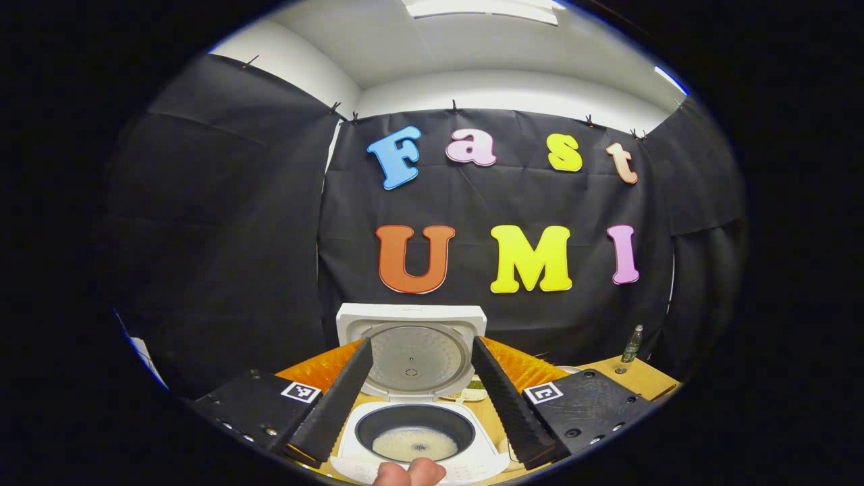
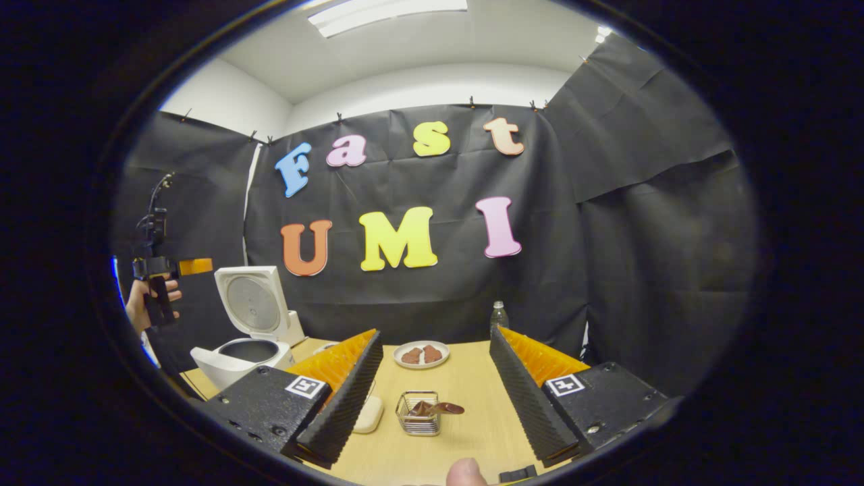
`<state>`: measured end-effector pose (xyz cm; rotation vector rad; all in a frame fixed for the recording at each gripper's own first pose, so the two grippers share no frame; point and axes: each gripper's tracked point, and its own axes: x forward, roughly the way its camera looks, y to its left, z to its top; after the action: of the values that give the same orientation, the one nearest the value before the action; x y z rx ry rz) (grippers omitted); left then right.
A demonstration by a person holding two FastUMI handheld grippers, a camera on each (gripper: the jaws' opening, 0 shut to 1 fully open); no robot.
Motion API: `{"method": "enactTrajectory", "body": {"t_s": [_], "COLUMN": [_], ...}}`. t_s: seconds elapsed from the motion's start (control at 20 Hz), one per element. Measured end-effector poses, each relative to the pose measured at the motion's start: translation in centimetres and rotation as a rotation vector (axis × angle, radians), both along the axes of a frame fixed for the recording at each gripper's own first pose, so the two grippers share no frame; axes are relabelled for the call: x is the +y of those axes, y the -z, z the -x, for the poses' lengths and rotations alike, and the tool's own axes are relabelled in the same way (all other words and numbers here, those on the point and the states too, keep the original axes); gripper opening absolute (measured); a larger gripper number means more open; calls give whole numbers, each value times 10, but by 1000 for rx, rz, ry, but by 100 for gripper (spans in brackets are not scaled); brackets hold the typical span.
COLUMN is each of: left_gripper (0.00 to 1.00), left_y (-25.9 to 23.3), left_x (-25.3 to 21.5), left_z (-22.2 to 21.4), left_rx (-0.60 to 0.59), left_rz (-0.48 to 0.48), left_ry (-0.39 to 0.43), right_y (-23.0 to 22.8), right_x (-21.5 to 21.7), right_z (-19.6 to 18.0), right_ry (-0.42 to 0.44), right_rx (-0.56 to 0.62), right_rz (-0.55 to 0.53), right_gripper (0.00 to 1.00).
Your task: Close the left gripper, press the button to open the rice cooker; take a wooden spoon from the chopstick holder with the right hand, scoop a spoonful of rice and pour it into the rice cooker, then put the wooden spoon back into the chopstick holder.
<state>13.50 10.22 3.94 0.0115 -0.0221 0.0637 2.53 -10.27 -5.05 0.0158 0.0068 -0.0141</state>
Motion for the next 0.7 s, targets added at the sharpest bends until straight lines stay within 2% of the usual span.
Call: {"method": "enactTrajectory", "body": {"t_s": [0.2, 0.4, 0.7], "left_gripper": [94, 94, 94], "left_y": [3, 6, 14], "left_x": [-12, -11, -22], "left_z": [24, 43, 70], "left_rx": [9, -10, -15], "left_rz": [16, -20, -20], "left_ry": [37, 26, 46], "right_y": [17, 40, 113], "right_x": [1, -10, -14], "right_z": [-1, 0, -1], "right_ry": [-2, 17, 47], "right_rx": [22, 49, 113], "right_rz": [17, -12, -82], "right_gripper": [100, 100, 100]}}
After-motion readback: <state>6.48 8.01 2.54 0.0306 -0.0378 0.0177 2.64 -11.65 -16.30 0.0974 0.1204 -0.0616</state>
